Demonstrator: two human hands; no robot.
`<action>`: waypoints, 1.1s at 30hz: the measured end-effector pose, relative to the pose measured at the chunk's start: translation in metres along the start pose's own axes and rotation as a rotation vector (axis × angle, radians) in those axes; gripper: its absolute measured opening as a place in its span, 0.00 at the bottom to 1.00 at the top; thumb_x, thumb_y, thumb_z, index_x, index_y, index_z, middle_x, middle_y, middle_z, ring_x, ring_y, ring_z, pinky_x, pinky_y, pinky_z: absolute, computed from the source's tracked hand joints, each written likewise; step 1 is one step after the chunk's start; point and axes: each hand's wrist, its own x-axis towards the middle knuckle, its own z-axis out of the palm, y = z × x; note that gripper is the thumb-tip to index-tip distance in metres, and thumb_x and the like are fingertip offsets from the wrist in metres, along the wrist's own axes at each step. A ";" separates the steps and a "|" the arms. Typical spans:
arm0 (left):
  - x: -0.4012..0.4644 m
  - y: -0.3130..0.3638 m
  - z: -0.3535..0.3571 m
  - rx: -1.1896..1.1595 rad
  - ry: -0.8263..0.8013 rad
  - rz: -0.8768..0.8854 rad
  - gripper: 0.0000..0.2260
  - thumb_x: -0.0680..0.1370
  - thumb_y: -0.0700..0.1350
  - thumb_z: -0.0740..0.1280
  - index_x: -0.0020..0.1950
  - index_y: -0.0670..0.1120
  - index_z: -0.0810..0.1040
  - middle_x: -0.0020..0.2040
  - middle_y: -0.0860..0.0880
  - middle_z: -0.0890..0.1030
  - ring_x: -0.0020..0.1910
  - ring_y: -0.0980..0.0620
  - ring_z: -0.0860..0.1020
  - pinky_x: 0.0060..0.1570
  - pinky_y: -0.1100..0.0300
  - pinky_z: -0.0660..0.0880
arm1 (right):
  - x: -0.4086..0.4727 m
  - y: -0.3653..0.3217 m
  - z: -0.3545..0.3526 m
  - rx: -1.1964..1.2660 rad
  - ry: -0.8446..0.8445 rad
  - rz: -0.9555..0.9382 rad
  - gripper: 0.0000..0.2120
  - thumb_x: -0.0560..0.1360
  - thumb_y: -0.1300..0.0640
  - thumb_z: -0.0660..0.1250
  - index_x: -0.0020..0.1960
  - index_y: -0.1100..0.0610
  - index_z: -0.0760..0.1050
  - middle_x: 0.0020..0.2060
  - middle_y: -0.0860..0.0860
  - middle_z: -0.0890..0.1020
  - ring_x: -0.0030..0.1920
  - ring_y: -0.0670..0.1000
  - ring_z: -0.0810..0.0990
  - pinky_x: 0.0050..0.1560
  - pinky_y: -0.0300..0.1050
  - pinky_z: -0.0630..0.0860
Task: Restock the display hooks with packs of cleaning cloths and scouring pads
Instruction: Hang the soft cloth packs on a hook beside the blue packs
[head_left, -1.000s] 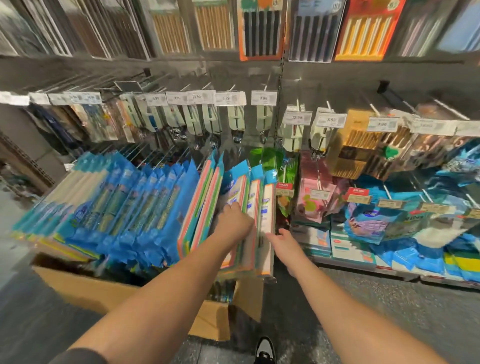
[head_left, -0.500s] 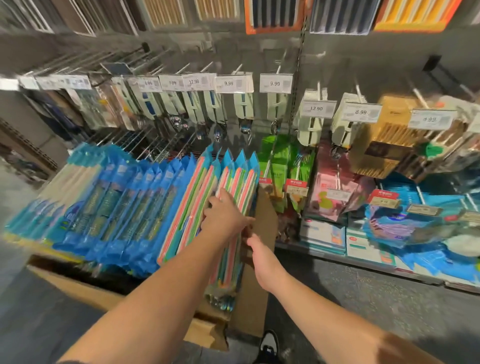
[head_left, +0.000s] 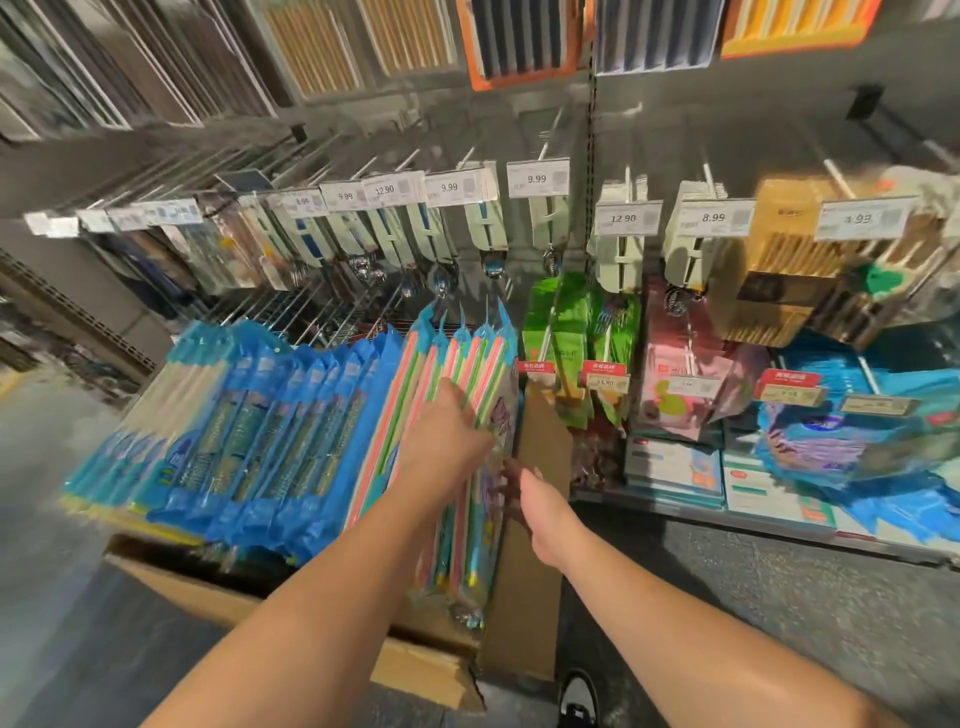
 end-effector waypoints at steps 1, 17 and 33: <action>-0.004 0.000 -0.004 -0.011 0.019 0.019 0.33 0.70 0.48 0.71 0.71 0.53 0.59 0.68 0.48 0.75 0.58 0.46 0.80 0.50 0.47 0.82 | -0.001 -0.005 -0.002 0.003 0.024 0.002 0.32 0.79 0.36 0.60 0.78 0.46 0.59 0.73 0.49 0.71 0.70 0.53 0.72 0.73 0.57 0.67; -0.122 0.004 0.009 -0.795 -0.240 -0.048 0.32 0.71 0.42 0.75 0.69 0.52 0.63 0.55 0.44 0.82 0.42 0.44 0.86 0.44 0.47 0.84 | -0.124 0.026 -0.088 0.251 -0.096 -0.105 0.24 0.80 0.38 0.59 0.62 0.55 0.79 0.54 0.58 0.85 0.50 0.58 0.86 0.51 0.52 0.79; -0.295 0.091 0.099 -0.913 -0.610 0.201 0.39 0.67 0.47 0.75 0.73 0.56 0.58 0.62 0.43 0.80 0.54 0.44 0.85 0.57 0.42 0.81 | -0.309 0.105 -0.239 0.444 0.101 -0.316 0.18 0.82 0.45 0.57 0.60 0.54 0.80 0.56 0.58 0.84 0.53 0.57 0.85 0.60 0.54 0.76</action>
